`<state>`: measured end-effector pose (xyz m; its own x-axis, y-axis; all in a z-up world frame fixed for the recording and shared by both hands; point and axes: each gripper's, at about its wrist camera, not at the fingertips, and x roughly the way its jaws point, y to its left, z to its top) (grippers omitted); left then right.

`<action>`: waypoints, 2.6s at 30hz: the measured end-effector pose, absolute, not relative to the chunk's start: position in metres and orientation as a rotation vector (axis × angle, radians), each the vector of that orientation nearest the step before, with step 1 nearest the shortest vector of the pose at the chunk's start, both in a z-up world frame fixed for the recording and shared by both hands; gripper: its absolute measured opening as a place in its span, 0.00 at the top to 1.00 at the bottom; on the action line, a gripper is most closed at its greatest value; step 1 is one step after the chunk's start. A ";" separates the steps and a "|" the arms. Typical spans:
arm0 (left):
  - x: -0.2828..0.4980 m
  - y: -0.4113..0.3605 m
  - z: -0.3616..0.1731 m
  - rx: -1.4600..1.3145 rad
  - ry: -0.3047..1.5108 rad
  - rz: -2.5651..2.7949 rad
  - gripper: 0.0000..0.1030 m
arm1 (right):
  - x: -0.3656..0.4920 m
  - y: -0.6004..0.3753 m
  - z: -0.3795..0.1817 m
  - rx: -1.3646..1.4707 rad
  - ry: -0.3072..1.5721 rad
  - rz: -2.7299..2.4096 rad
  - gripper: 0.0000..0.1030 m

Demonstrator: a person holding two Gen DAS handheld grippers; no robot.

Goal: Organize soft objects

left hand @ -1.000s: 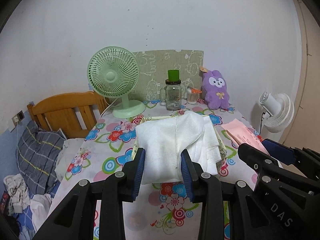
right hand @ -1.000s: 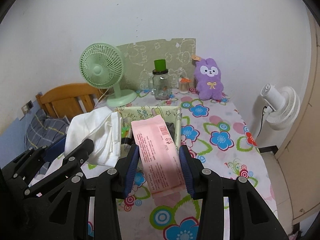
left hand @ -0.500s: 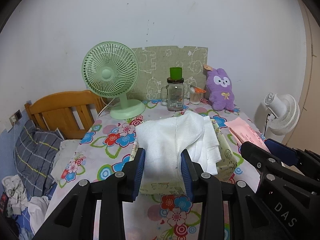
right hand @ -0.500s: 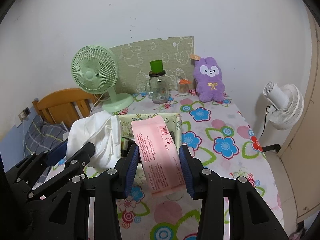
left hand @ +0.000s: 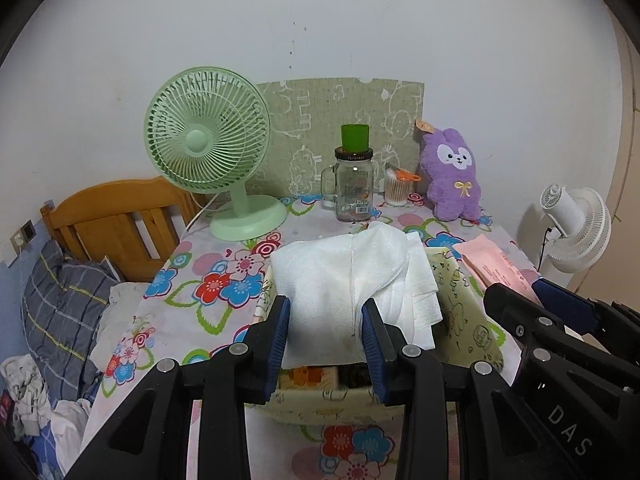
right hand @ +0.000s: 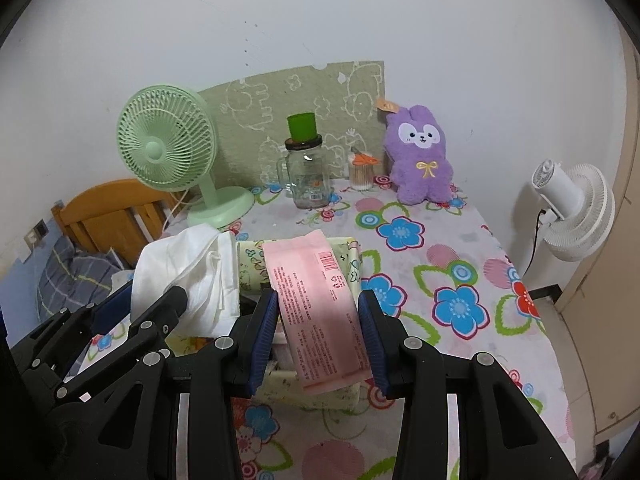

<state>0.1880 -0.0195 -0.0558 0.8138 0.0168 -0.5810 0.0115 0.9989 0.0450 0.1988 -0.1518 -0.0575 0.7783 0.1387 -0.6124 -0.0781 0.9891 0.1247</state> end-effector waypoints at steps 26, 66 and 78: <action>0.236 -0.027 -0.101 0.060 0.772 -0.071 0.07 | 0.258 -0.135 -0.104 0.110 0.770 0.160 0.57; 0.186 -0.028 -0.063 0.086 0.681 -0.065 0.03 | 0.215 -0.136 -0.071 0.148 0.741 0.152 0.13; 0.144 -0.025 -0.035 0.082 0.607 -0.080 0.00 | 0.167 -0.139 -0.039 0.124 0.660 0.116 0.10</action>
